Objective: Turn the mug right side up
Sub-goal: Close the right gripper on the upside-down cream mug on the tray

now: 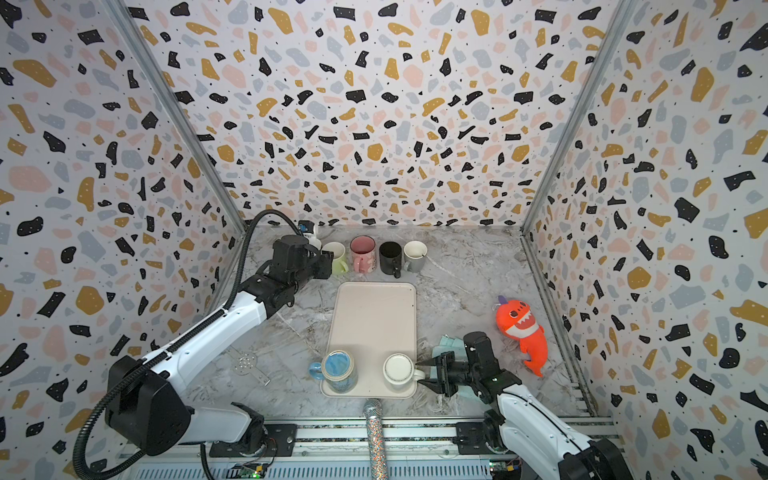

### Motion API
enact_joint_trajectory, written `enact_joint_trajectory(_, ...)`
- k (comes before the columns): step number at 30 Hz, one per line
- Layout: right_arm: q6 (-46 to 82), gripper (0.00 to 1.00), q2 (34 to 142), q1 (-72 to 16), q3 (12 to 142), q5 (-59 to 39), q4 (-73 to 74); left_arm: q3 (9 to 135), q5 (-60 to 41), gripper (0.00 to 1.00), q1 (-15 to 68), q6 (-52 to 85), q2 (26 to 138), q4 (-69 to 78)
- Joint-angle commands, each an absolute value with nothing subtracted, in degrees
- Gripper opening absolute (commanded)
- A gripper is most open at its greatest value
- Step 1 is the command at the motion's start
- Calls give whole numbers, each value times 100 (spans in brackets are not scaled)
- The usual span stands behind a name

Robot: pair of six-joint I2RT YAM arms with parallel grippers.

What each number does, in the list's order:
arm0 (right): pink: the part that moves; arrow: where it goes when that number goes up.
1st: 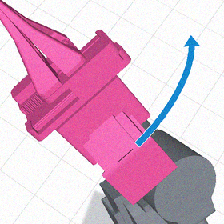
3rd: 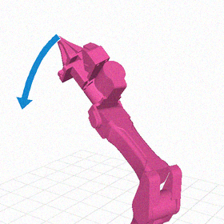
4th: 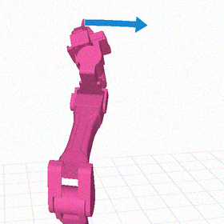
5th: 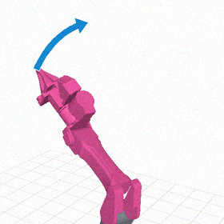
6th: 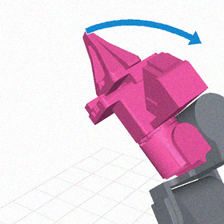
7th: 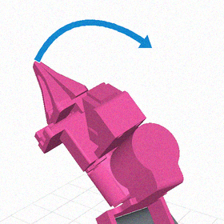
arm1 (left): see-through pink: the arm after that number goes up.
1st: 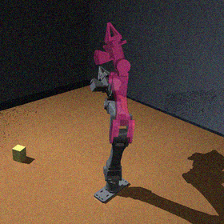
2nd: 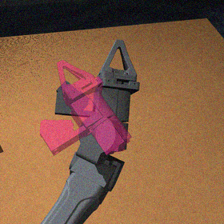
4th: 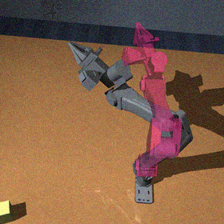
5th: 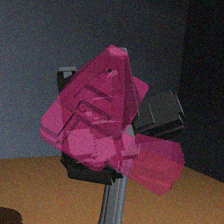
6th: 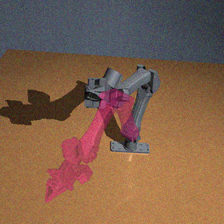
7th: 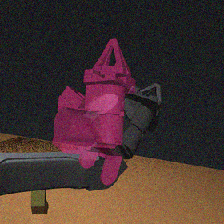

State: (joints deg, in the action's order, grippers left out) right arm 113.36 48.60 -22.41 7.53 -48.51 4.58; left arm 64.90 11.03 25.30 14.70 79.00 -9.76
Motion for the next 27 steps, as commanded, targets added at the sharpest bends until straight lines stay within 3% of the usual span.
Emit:
enact_joint_trajectory(1,11391,39,5055,-2267,739,-4878,762,6412,1116,53,2483,1503,7934,-732)
enact_joint_trajectory(8,11329,31,5457,-2276,821,-4964,1051,6390,1125,53,2463,1503,7945,-727)
enact_joint_trajectory(17,10992,39,5894,-2276,1087,-5098,1028,6336,1125,53,2435,1503,7917,-720)
enact_joint_trajectory(27,10861,21,6132,-2277,1161,-5107,1131,6276,1138,54,2402,1488,7882,-730)
